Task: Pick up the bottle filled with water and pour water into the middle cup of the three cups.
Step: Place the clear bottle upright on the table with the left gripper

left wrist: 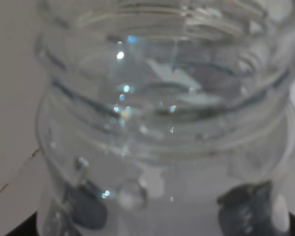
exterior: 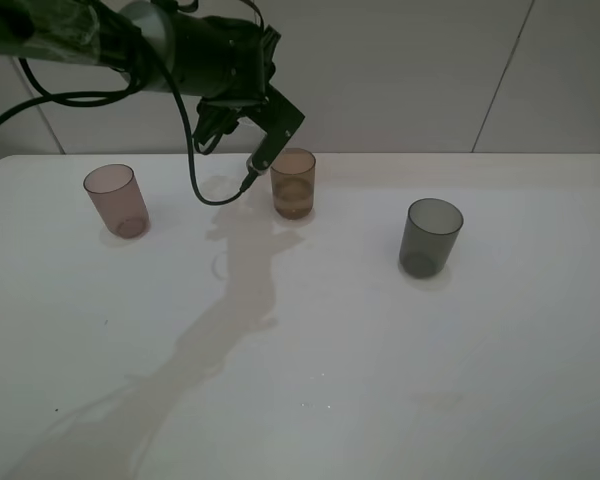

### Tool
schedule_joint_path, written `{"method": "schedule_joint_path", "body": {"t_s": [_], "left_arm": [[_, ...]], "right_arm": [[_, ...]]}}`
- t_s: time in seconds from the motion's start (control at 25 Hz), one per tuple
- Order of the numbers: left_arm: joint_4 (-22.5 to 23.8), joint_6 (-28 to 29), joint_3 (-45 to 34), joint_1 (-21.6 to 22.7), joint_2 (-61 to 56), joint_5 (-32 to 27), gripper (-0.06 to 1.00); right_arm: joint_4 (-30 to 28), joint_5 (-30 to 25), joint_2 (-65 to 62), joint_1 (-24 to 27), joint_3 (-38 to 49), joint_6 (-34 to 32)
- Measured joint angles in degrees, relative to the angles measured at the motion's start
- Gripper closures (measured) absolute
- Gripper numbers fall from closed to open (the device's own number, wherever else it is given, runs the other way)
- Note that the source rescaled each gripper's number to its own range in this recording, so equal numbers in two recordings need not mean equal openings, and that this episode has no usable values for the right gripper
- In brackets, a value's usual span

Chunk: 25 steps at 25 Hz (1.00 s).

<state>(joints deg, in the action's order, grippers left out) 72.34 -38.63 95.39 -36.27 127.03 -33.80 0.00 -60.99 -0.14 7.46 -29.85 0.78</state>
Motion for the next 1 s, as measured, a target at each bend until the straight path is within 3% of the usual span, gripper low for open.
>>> {"method": "schedule_joint_path", "body": {"t_s": [0.36,0.56,1.0], "left_arm": [[3.12,0.16,-0.06,-0.64,0.00,0.00,0.94],[8.30,0.27,-3.17,-0.76,0.00,0.18,0.94],[9.16,0.36,-5.12,-0.76,0.00,0.66,0.94]], "right_arm": [[0.00,0.00,0.00,0.00,0.00,0.00],[0.00,0.00,0.00,0.00,0.00,0.00],[0.00,0.00,0.00,0.00,0.00,0.00]]}}
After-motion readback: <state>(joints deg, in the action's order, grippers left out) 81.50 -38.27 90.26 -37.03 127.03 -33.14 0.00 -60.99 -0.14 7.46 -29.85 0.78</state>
